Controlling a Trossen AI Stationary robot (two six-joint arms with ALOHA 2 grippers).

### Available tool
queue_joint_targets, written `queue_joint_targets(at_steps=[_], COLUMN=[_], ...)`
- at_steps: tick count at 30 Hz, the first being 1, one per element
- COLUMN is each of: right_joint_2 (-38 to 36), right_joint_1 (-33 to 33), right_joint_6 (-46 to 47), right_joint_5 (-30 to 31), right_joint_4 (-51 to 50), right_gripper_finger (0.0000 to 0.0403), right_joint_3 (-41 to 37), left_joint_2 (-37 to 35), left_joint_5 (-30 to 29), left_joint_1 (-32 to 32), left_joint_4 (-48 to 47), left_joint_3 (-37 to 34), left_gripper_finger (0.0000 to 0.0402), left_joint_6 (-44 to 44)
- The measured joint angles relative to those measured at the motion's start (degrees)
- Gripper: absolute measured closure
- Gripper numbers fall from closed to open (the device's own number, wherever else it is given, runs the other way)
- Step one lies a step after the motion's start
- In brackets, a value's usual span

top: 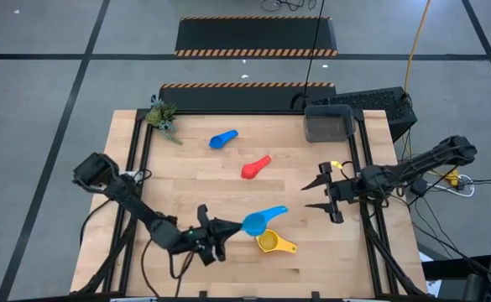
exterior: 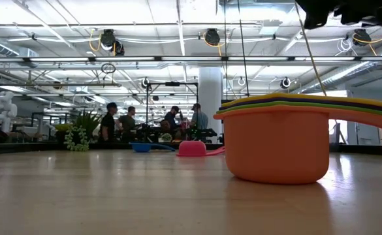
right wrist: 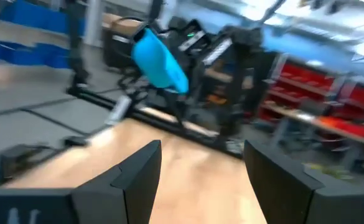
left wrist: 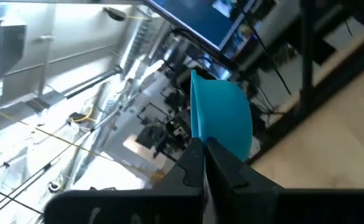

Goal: Nest measuring cups in basket
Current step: Stack the light blue measuring cup on top of the yellow measuring cup

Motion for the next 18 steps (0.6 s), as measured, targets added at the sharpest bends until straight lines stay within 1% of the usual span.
queue_joint_targets(at_steps=[2, 6, 7, 10, 14, 18], right_joint_2=[0.0, 0.9, 1.3, 3.2, 8.0, 14.1], right_joint_1=[1.5, 5.5, 6.7, 9.9, 14.0, 17.7], right_joint_6=[-3.3, -11.0, -13.0, -17.9, -21.7, -25.6], right_joint_5=[5.0, 12.2, 13.2, 13.6, 17.8, 22.5], right_joint_4=[1.1, 4.2, 5.0, 6.0, 6.1, 6.7], right_gripper_finger=[0.0179, 0.0179, 0.0179, 0.0179, 0.0179, 0.0179], right_joint_3=[0.0, 0.0, 0.0, 1.0, 4.7, 8.5], left_joint_2=[0.0, 0.5, 0.8, 1.2, 1.1, 1.0], left_joint_5=[1.5, 6.5, 7.7, 10.0, 15.2, 18.8], left_joint_1=[1.1, 3.2, 3.6, 4.9, 7.0, 8.2], left_joint_4=[0.2, 0.4, 0.4, 0.1, 0.6, 2.9], left_joint_3=[-0.4, -0.4, -0.4, -0.4, -0.4, -0.4], left_gripper_finger=[0.0401, 0.0401, 0.0401, 0.0401, 0.0401, 0.0401], left_joint_6=[-1.6, -5.3, -5.9, -6.5, -7.4, -7.1])
